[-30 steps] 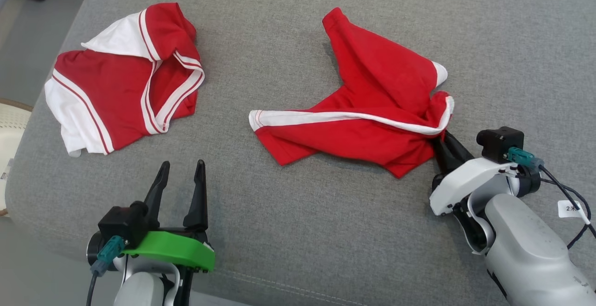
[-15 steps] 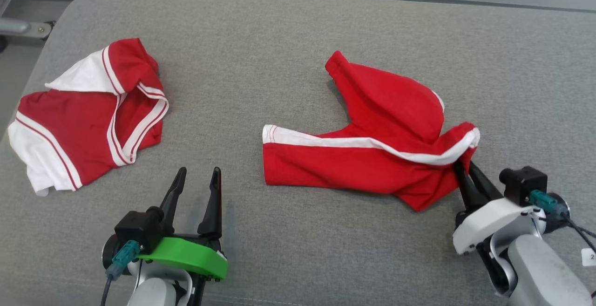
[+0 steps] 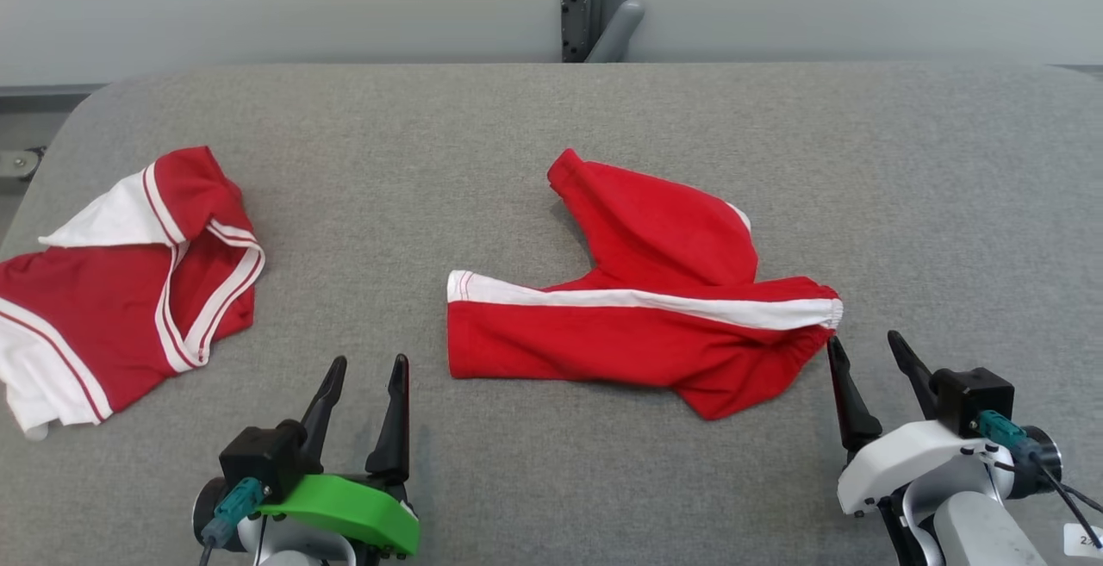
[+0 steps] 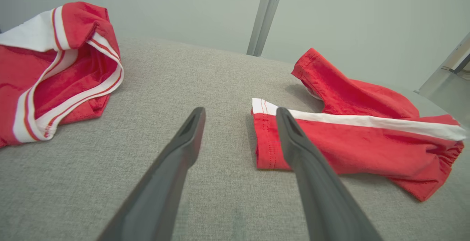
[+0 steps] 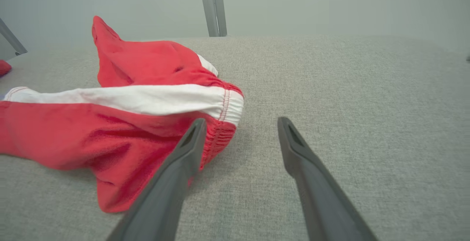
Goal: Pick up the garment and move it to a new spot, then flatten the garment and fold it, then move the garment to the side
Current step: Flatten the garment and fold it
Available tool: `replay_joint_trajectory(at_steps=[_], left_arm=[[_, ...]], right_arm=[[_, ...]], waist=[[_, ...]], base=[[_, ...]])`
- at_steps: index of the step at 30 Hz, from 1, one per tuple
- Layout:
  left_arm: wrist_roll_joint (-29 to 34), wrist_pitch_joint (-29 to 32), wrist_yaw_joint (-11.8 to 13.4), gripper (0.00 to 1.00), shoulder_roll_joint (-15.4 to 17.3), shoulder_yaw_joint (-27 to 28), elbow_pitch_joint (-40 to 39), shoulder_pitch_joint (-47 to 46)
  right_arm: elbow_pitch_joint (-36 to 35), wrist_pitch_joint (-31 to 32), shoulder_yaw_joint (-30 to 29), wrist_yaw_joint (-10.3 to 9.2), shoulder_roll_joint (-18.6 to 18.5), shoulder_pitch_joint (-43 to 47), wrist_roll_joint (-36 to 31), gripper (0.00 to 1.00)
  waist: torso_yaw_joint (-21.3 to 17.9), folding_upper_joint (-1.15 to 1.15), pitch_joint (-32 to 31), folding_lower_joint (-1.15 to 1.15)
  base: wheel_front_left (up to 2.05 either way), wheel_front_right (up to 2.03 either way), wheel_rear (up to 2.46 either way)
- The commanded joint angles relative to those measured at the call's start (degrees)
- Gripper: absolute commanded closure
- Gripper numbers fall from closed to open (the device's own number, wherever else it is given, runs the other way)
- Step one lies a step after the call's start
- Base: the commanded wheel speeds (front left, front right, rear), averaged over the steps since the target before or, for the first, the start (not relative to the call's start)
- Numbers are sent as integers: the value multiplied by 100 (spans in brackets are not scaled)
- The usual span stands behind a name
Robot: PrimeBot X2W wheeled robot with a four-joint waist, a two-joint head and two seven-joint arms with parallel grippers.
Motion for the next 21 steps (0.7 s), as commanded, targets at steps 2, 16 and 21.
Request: replay_joint_trajectory(at_steps=[2,16,21], left_arm=[[2,3,-26,0,15,22,-4,109],[568,3,303,0,17,670,-361,606],[725,3,303,0,17,765,-425,800]], right_arm=[[-181,-3,14,-7,44,92,-29,0],[-1082,-3,27,-7,243,629,-124,0],[-1165,-2,-59,-7,269,802,-96,0]], waist=[[-242,0,-220,0],[-521,0,-699,0],[-493,0,-740,0]], base=[[0,0,0],[0,0,0],[0,0,0]])
